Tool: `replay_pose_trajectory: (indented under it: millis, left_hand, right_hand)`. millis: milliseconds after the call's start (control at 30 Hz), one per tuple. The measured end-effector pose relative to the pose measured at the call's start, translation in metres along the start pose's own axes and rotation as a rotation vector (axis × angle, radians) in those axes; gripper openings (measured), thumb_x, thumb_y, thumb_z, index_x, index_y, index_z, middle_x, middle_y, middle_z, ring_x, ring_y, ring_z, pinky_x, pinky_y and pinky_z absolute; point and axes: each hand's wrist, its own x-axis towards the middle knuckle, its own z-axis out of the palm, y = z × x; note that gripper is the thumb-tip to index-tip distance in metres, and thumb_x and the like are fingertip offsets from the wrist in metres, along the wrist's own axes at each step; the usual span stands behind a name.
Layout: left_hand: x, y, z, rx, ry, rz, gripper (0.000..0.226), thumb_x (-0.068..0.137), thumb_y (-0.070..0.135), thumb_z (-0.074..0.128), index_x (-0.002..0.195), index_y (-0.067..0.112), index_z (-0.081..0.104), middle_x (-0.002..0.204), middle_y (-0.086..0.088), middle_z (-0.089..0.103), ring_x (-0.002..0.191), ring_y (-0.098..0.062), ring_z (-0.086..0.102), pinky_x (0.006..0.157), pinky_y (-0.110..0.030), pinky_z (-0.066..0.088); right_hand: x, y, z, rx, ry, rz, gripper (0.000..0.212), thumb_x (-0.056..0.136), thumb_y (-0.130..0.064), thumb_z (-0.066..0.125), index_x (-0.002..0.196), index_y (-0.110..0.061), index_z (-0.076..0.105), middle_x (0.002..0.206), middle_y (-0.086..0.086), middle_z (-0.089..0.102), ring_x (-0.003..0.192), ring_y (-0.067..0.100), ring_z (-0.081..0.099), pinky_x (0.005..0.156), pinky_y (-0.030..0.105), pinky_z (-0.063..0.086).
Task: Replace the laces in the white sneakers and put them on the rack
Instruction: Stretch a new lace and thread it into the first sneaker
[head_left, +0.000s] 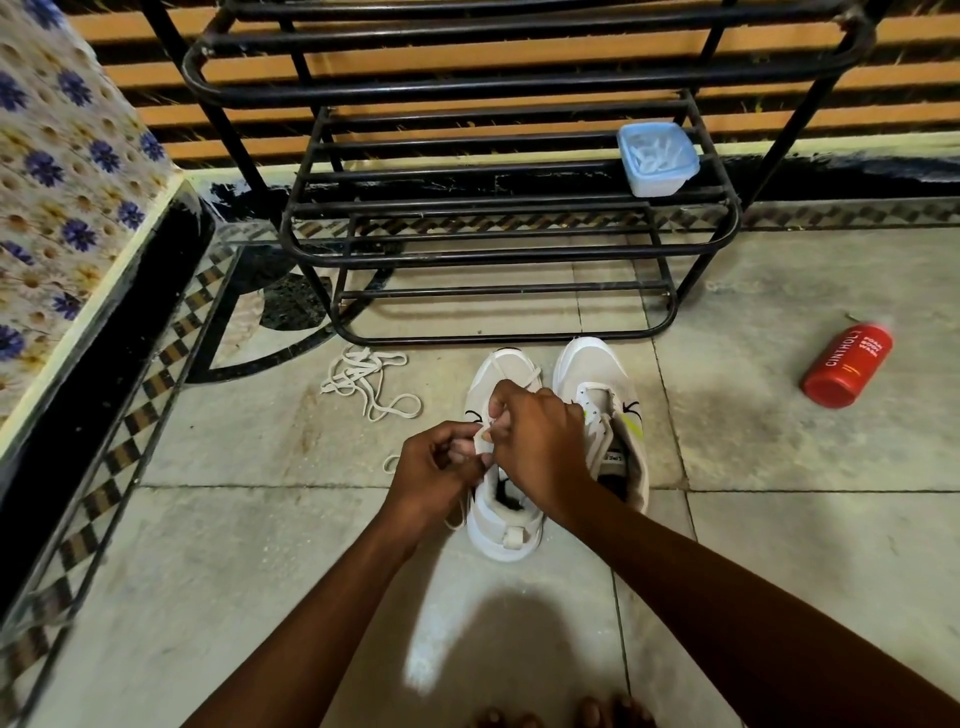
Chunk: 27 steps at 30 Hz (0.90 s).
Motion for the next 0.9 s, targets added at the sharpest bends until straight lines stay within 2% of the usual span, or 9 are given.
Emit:
replay_pose_trajectory:
  millis: [67,167,233,367,433,533,733,833,900]
  left_hand:
    - [0.001,0.001,0.002,-0.023,0.004,-0.017,0.021,0.093,0.001,0.073,0.112,0.01,0.076,0.097,-0.026,0.073,0.082,-0.026,0.069,0.08,-0.041,0.058]
    - [0.002,0.002,0.005,-0.058,0.036,-0.047,0.017,0.101,0.005,0.06,0.105,0.008,0.076,0.09,-0.02,0.075,0.077,-0.025,0.066,0.073,-0.036,0.055]
    - [0.002,0.003,0.008,-0.022,0.064,-0.019,0.014,0.101,0.006,0.061,0.099,0.005,0.075,0.089,-0.02,0.075,0.075,-0.026,0.066,0.07,-0.035,0.055]
    - [0.003,0.004,0.014,0.059,0.091,0.051,0.011,0.096,0.002,0.066,0.09,0.006,0.074,0.085,-0.016,0.075,0.073,-0.033,0.069,0.069,-0.045,0.058]
    - [0.005,0.003,0.016,0.11,0.097,0.085,0.012,0.093,0.003,0.068,0.088,0.012,0.074,0.082,-0.006,0.075,0.074,-0.028,0.07,0.072,-0.049,0.059]
    - [0.005,0.001,0.018,0.176,0.101,0.131,0.016,0.094,0.003,0.066,0.087,0.016,0.072,0.086,0.0,0.075,0.079,-0.021,0.071,0.076,-0.048,0.057]
    - [0.004,0.001,0.014,0.142,0.202,0.131,0.009,0.097,0.007,0.063,0.093,0.01,0.07,0.084,-0.008,0.074,0.072,-0.026,0.069,0.072,-0.044,0.058]
    - [-0.001,0.003,0.01,0.104,0.259,0.144,0.01,0.099,0.002,0.062,0.092,0.004,0.07,0.074,-0.014,0.071,0.057,-0.023,0.065,0.059,-0.034,0.055]
    - [-0.002,0.004,0.003,0.135,0.311,0.188,0.011,0.098,0.002,0.063,0.092,0.007,0.071,0.071,-0.01,0.071,0.06,-0.023,0.066,0.062,-0.034,0.055]
  right_hand:
    - [-0.006,0.006,0.005,0.095,0.079,-0.01,0.024,0.075,-0.02,0.078,0.085,-0.025,0.056,0.083,-0.003,0.062,0.083,0.025,0.06,0.071,0.037,0.047]
    - [-0.019,0.014,0.015,0.233,0.188,-0.046,0.005,0.08,-0.018,0.067,0.083,-0.02,0.064,0.089,0.002,0.056,0.079,0.024,0.057,0.072,0.039,0.05]
    - [-0.027,0.014,0.019,0.247,0.212,-0.059,0.015,0.081,-0.018,0.058,0.086,-0.016,0.072,0.093,0.003,0.054,0.082,0.023,0.057,0.076,0.035,0.05]
    - [-0.035,0.015,0.019,0.327,0.253,0.005,0.023,0.075,0.004,0.068,0.092,-0.011,0.073,0.102,-0.001,0.049,0.087,0.012,0.054,0.084,0.003,0.035]
    - [-0.036,0.016,0.019,0.348,0.247,0.045,0.029,0.074,0.01,0.069,0.092,-0.012,0.072,0.101,-0.005,0.047,0.088,0.008,0.053,0.085,-0.002,0.03]
    - [-0.034,0.013,0.02,0.373,0.258,0.048,0.033,0.071,0.013,0.067,0.092,-0.013,0.071,0.099,-0.006,0.048,0.088,0.009,0.054,0.084,0.0,0.033]
    - [-0.035,0.016,0.023,0.374,0.238,0.076,0.033,0.075,0.014,0.066,0.095,-0.011,0.074,0.101,-0.003,0.058,0.087,0.006,0.057,0.082,-0.001,0.033]
    - [-0.036,0.02,0.024,0.356,0.222,0.069,0.033,0.076,0.013,0.065,0.099,-0.009,0.075,0.103,-0.001,0.061,0.092,0.013,0.062,0.084,0.004,0.037]
    - [-0.037,0.022,0.023,0.354,0.231,0.058,0.031,0.078,0.012,0.065,0.099,-0.009,0.074,0.103,-0.001,0.061,0.093,0.016,0.063,0.086,0.013,0.042]
